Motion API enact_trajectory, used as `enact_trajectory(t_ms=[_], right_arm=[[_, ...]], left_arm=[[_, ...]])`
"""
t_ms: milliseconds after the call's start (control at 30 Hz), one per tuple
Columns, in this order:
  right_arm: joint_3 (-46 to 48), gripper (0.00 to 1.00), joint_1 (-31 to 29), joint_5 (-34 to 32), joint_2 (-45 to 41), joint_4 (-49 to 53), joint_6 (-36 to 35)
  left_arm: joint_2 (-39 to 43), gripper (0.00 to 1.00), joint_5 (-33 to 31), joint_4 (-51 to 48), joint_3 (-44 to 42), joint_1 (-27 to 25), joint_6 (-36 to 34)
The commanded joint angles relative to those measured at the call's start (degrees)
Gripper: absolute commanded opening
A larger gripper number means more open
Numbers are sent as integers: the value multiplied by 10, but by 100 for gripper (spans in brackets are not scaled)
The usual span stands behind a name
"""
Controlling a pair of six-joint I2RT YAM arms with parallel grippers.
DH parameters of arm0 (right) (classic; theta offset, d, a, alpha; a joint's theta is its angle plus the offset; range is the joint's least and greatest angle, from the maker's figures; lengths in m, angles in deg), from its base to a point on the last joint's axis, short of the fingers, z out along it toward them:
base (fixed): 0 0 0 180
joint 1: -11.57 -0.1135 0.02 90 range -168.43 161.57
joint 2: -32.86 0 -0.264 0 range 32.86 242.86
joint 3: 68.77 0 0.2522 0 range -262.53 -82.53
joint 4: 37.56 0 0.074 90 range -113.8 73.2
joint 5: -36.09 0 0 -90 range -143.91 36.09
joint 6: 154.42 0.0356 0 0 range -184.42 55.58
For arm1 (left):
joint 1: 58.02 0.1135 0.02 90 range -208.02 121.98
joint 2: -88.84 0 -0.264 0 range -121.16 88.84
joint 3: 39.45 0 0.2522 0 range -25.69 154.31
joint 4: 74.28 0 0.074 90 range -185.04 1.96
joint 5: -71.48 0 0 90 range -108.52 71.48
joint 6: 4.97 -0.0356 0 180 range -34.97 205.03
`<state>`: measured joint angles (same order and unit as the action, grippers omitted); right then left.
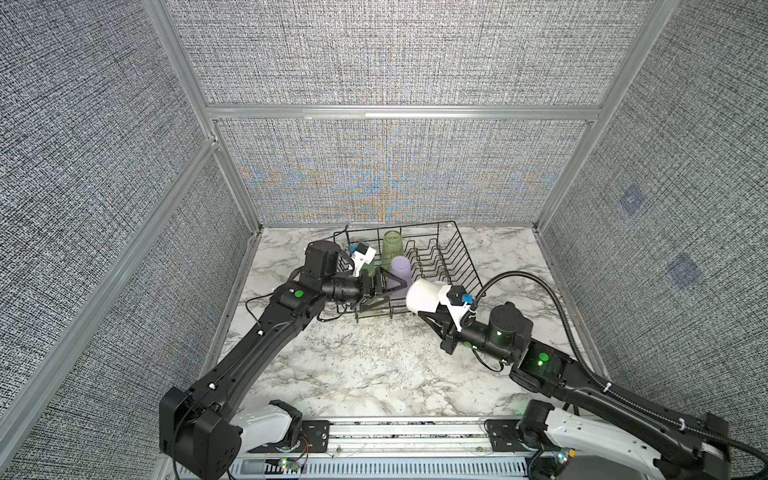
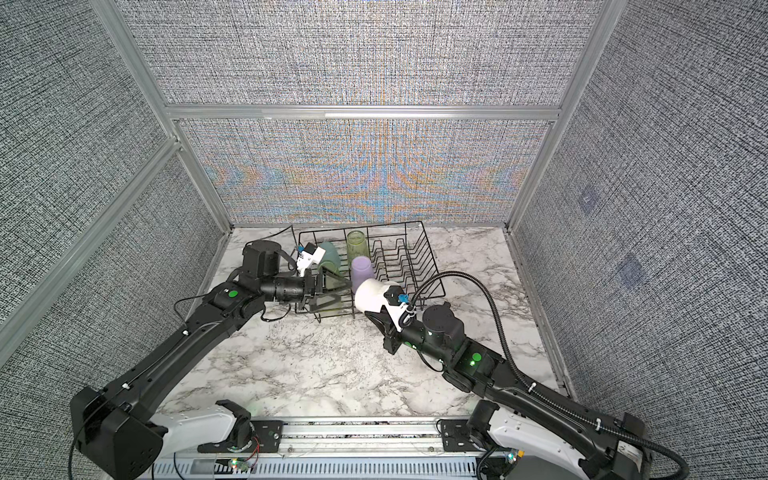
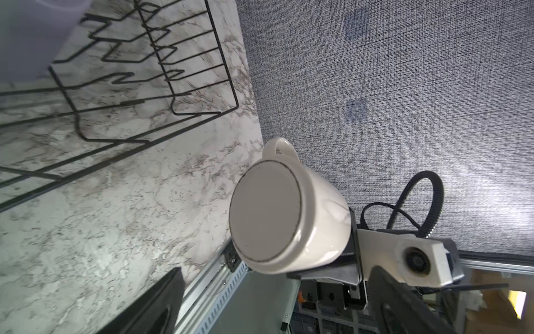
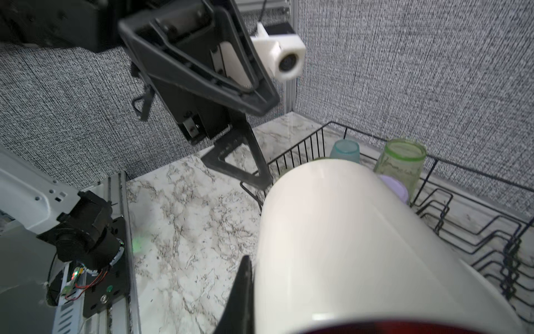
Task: Load the cups into the dish rack
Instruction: 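Lift the white mug toward the left gripper and grasp it with left gripper, then carry the white mug over the rack with the left gripper while right withdraws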
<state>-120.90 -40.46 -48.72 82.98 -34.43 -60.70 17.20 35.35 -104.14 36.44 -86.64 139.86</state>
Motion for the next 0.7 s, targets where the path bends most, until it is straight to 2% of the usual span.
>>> enact_trajectory(t_ms=[0, 200, 333, 400, 500, 667], right_arm=[[12, 0, -1, 16, 17, -141, -31], [35, 0, -2, 11, 42, -229, -42], [48, 0, -3, 13, 65, -294, -60], [53, 0, -4, 17, 74, -316, -69], [64, 0, -4, 16, 93, -353, -84], [74, 0, -4, 8, 108, -355, -77]], left_arm=[[-18, 100, 61, 108, -13, -5, 90], [-63, 100, 85, 121, 0, -17, 113], [-78, 100, 98, 199, -1, -33, 157], [-90, 99, 99, 207, 6, -38, 166], [-111, 95, 117, 203, 22, -40, 170], [-116, 87, 121, 241, 28, -40, 191]])
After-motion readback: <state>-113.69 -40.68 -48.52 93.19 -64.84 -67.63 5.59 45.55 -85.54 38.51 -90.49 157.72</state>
